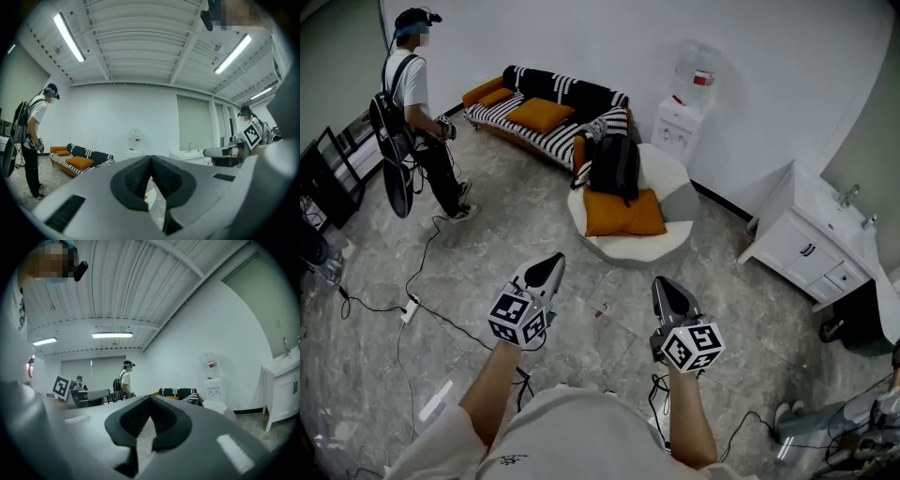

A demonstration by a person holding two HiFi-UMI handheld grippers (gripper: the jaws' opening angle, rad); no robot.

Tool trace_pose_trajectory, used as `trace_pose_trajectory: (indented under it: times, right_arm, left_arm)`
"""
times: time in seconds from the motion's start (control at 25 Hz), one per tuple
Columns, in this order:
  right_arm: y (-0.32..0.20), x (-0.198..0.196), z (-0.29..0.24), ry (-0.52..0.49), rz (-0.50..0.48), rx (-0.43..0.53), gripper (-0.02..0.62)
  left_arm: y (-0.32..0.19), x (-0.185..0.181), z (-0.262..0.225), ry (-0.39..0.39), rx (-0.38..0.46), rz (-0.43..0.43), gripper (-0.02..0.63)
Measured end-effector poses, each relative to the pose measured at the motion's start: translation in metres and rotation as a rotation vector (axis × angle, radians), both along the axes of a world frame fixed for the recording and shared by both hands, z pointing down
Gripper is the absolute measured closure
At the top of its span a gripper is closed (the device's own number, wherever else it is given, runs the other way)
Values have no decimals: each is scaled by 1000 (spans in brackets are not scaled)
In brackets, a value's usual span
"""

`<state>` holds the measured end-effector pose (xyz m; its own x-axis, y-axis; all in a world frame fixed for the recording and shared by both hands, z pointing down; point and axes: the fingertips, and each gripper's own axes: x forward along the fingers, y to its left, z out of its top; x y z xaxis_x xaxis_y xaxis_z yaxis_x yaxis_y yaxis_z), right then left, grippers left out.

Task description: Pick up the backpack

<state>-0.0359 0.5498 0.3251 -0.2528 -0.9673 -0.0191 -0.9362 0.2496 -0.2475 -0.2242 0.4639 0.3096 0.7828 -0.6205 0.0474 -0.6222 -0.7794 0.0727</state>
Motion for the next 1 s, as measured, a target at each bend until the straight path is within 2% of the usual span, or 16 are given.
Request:
trace_pose_trajectory:
  times: [0.36,0.64,1.0]
  right_arm:
    - [-4,15,2,-13,-30,9,594]
    - [-2,27,15,5,-72,-25,594]
    - [12,27,23,19,-128,-32,594]
  left_arm:
    - [-3,14,-5,-5,23,-28,609]
    - [5,25,0,-19,17,-78,609]
    - [33,32,15,-20,-5,-117,609]
